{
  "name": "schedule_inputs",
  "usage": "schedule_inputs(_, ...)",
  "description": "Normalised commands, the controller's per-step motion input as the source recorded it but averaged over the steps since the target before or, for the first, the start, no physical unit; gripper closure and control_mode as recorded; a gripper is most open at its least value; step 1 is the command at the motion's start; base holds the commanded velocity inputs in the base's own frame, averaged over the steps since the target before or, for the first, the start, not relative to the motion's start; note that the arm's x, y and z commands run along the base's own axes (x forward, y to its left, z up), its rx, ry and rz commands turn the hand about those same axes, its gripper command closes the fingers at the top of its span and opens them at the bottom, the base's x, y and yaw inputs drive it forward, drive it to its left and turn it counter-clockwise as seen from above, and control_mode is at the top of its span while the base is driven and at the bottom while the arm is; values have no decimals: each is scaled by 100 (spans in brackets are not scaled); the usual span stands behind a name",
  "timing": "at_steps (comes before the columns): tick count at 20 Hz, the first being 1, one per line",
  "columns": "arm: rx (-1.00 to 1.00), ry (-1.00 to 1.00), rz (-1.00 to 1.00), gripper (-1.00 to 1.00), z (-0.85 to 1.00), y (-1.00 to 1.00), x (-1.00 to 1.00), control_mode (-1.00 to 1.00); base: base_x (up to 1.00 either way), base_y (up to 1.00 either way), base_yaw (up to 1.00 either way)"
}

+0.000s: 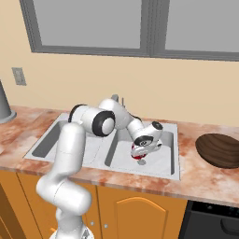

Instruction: Pick the mug and place it in the sink. Pick the bowl and place it in the open cabinet and then close the cabinet.

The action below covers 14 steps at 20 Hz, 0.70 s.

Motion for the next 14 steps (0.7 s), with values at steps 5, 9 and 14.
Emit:
schedule_inputs(5, 0, 0, -1, -100, -28, 9, 10, -100, 0, 0, 0)
schedule_inputs(9, 0, -5, -2, -100, 0, 10, -3, -100, 0, 0, 0)
schedule_inputs(14, 0, -8, -2, -100, 6, 10, -8, -100, 0, 0, 0)
